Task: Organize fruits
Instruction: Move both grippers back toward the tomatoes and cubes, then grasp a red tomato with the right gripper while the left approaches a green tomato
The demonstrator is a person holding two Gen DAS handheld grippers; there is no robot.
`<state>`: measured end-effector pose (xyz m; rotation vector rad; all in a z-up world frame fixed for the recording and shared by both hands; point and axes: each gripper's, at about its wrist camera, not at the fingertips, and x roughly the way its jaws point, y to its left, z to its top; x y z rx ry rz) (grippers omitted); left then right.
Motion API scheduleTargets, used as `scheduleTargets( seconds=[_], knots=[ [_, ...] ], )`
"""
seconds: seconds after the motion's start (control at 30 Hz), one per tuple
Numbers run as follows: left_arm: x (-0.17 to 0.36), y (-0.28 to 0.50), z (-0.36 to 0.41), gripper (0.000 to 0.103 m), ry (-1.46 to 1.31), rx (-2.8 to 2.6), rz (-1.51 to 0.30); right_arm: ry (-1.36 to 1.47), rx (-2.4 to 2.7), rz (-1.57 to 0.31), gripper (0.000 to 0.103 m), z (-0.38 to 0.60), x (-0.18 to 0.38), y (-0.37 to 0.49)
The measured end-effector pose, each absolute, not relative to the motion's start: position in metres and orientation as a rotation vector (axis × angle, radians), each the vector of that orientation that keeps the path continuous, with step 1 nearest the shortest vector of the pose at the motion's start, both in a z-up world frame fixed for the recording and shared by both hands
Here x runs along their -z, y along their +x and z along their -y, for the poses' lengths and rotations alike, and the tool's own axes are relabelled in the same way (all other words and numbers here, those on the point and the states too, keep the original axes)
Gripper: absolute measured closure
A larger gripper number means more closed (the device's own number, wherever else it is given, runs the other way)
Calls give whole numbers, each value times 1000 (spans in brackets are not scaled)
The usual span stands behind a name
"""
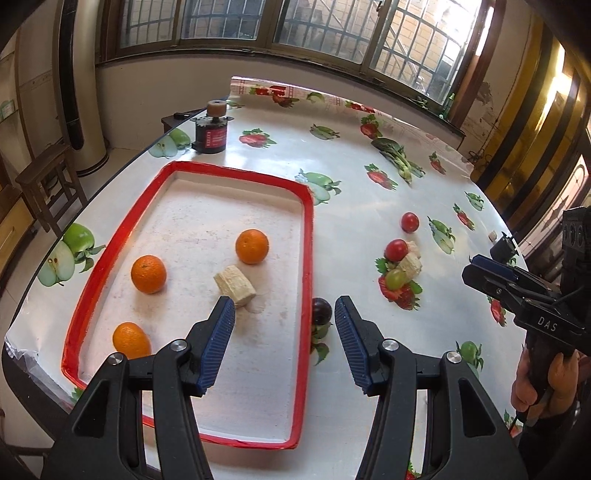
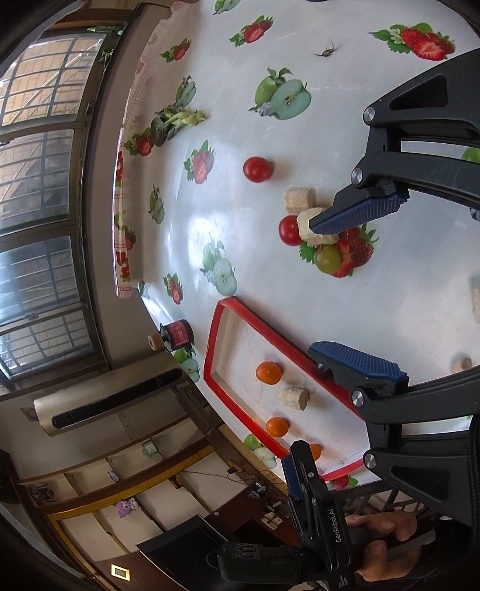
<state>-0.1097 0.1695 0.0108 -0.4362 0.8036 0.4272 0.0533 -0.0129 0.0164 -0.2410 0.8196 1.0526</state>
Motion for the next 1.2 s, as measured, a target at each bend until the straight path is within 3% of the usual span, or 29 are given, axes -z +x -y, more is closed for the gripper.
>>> scheduleTargets(
  seconds=[0.57, 1.2],
  knots=[
    [-13, -58, -106, 48, -335, -289, -852, -191, -949, -823, 40, 69, -11, 87],
    [36, 20, -87, 52, -241, -165, -963, -217, -927, -894, 45, 28, 22, 143]
  ],
)
